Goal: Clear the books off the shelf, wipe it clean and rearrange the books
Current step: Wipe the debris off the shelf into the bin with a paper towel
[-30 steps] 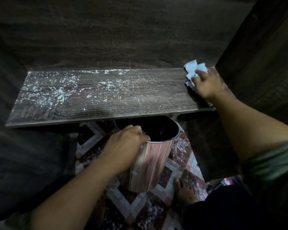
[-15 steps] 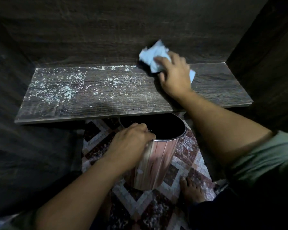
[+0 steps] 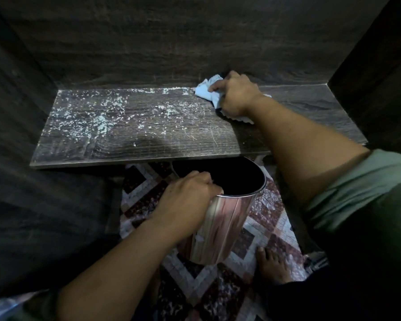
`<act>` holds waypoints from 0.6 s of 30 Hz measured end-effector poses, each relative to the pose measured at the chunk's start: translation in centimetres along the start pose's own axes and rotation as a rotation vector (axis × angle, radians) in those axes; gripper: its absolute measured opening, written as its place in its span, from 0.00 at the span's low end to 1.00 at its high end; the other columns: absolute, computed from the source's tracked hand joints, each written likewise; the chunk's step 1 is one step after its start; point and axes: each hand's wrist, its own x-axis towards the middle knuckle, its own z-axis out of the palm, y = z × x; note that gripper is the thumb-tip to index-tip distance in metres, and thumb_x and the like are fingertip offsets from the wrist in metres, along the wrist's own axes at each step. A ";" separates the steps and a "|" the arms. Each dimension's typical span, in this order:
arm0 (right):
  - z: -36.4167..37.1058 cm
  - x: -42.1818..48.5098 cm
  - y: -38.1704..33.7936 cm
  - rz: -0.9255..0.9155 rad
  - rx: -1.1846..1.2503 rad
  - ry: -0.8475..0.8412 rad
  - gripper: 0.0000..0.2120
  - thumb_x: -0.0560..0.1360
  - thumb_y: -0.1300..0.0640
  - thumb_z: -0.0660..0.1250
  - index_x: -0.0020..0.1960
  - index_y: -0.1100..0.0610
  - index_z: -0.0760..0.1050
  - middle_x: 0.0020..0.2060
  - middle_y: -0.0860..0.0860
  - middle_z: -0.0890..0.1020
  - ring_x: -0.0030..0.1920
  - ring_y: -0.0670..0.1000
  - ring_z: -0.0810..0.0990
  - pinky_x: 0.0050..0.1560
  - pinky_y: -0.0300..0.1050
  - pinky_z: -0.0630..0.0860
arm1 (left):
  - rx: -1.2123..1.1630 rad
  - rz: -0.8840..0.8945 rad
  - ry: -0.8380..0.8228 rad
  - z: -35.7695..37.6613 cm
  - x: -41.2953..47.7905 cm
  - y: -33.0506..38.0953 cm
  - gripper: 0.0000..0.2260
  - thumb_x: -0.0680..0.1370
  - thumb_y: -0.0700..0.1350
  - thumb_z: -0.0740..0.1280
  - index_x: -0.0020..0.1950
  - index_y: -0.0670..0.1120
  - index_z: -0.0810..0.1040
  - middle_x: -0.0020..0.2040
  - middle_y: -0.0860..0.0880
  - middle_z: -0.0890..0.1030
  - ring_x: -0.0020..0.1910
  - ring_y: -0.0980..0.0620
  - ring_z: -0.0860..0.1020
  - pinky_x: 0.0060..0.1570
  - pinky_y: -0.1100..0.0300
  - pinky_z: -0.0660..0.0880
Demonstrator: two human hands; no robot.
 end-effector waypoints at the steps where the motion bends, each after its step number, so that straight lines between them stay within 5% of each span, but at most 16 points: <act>1: -0.4 -0.4 0.1 -0.007 0.061 -0.027 0.21 0.73 0.56 0.68 0.64 0.41 0.75 0.63 0.54 0.71 0.64 0.58 0.69 0.66 0.51 0.68 | -0.001 0.005 0.001 0.0 0.0 -0.1 0.12 0.75 0.40 0.66 0.56 0.52 0.80 0.46 0.51 0.74 0.51 0.48 0.73 0.42 0.58 0.72; 5: -1.7 -3.4 2.1 -0.020 0.298 -0.142 0.16 0.72 0.63 0.66 0.53 0.46 0.83 0.50 0.51 0.82 0.44 0.49 0.79 0.44 0.37 0.75 | 0.001 0.011 0.006 0.0 0.0 -0.4 0.11 0.72 0.37 0.68 0.51 0.50 0.80 0.44 0.50 0.74 0.47 0.48 0.74 0.42 0.50 0.77; 9: -2.0 -3.2 4.1 -0.075 0.217 0.211 0.19 0.76 0.60 0.60 0.64 0.48 0.77 0.61 0.57 0.70 0.63 0.56 0.70 0.67 0.49 0.66 | 0.005 0.017 0.017 0.2 -0.1 -0.2 0.11 0.73 0.38 0.68 0.51 0.50 0.81 0.45 0.50 0.75 0.48 0.48 0.74 0.42 0.50 0.77; 14: 2.2 -2.2 4.8 -0.019 -0.011 0.107 0.23 0.80 0.47 0.56 0.75 0.42 0.62 0.73 0.57 0.63 0.71 0.61 0.62 0.69 0.59 0.61 | -0.003 0.018 0.003 0.1 -0.3 -0.4 0.09 0.74 0.41 0.68 0.53 0.50 0.82 0.46 0.50 0.76 0.49 0.47 0.74 0.43 0.52 0.77; 18: 2.5 -3.8 3.8 -0.142 0.106 0.062 0.26 0.72 0.50 0.53 0.69 0.43 0.71 0.71 0.56 0.68 0.70 0.60 0.65 0.70 0.59 0.61 | -0.008 -0.010 -0.033 0.2 -0.3 -0.8 0.09 0.76 0.42 0.66 0.54 0.52 0.81 0.48 0.51 0.75 0.52 0.49 0.72 0.46 0.52 0.76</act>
